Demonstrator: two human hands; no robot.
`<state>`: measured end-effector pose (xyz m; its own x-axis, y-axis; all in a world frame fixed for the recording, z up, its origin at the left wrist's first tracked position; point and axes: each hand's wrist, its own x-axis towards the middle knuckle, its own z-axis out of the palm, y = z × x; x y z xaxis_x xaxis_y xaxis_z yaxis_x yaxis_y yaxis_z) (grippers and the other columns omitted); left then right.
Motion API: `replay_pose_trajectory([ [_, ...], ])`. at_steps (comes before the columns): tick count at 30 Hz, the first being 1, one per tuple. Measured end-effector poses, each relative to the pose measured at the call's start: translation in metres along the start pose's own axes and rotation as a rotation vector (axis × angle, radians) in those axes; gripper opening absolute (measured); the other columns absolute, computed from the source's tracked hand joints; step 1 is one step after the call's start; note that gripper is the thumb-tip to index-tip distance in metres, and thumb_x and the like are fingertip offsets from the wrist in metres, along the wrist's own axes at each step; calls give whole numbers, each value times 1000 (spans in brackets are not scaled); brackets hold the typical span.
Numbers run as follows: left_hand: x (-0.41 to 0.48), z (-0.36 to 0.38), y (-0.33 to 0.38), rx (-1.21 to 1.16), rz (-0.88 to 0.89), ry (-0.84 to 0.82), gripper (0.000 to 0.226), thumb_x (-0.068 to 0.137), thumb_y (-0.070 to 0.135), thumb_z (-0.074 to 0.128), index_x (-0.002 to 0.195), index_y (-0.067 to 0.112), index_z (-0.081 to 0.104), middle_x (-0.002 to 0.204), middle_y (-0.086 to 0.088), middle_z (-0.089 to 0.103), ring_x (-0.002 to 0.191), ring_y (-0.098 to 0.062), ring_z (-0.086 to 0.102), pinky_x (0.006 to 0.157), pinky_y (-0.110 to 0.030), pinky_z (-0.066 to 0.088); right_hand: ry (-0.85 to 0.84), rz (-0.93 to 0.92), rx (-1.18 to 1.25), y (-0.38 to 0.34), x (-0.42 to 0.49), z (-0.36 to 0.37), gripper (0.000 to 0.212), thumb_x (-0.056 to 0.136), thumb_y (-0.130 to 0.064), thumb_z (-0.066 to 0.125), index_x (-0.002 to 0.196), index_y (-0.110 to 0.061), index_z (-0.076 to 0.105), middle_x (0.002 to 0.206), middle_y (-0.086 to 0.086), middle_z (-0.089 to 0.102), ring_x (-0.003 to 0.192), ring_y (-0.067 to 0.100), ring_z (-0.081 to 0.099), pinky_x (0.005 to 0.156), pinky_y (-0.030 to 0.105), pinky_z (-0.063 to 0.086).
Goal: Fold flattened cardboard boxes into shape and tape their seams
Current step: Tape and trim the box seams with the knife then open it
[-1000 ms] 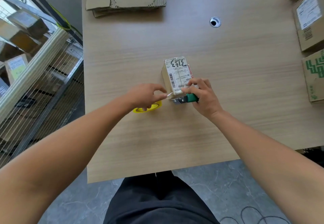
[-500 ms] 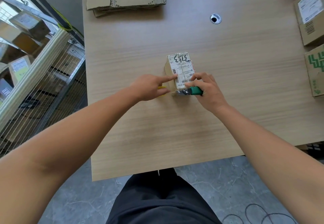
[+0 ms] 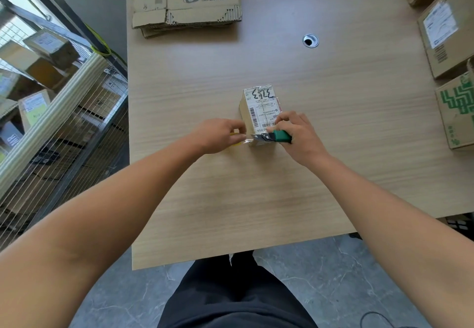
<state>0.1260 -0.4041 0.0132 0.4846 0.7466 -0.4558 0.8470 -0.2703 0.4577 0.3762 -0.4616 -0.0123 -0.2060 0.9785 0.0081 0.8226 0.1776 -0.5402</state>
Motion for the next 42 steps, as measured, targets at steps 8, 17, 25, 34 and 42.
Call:
replay_pose_trajectory([
  [8, 0, 12, 3, -9, 25, 57, 14, 98, 44, 57, 103, 33, 63, 163, 1, 24, 116, -29, 60, 100, -41, 45, -32, -4, -41, -2, 0, -5, 28, 84, -2, 77, 110, -13, 75, 122, 3, 62, 108, 34, 51, 92, 51, 47],
  [17, -3, 12, 2, 68, 144, 126, 15, 100, 43, 54, 92, 29, 52, 166, 17, 11, 108, -23, 65, 89, -38, 49, 194, 243, 328, -46, -44, -3, 20, 91, -13, 69, 110, -19, 67, 102, -8, 61, 97, 14, 57, 89, 26, 43],
  [25, -3, 13, 1, 79, 204, 123, 18, 99, 42, 56, 95, 24, 57, 164, 22, 16, 109, -18, 65, 79, -32, 46, 83, 217, 432, -82, -53, 9, 52, 93, -17, 70, 143, -11, 55, 149, 0, 51, 144, 13, 39, 121, 31, 29],
  [34, -1, 14, -2, -27, 131, 179, 19, 100, 41, 54, 106, 29, 67, 154, 12, 41, 103, -20, 64, 90, -35, 47, -141, 412, 353, -71, -29, 3, 70, 91, -9, 59, 156, -23, 38, 166, -3, 26, 153, 4, 13, 111, 12, 15],
  [42, -2, 20, -1, -21, 83, 239, 20, 97, 41, 56, 107, 27, 68, 146, 16, 47, 105, -16, 64, 82, -30, 44, -383, 490, 333, -73, -20, 2, 79, 98, -51, 58, 161, -30, 17, 169, -10, -10, 155, 8, -9, 119, 31, 10],
])
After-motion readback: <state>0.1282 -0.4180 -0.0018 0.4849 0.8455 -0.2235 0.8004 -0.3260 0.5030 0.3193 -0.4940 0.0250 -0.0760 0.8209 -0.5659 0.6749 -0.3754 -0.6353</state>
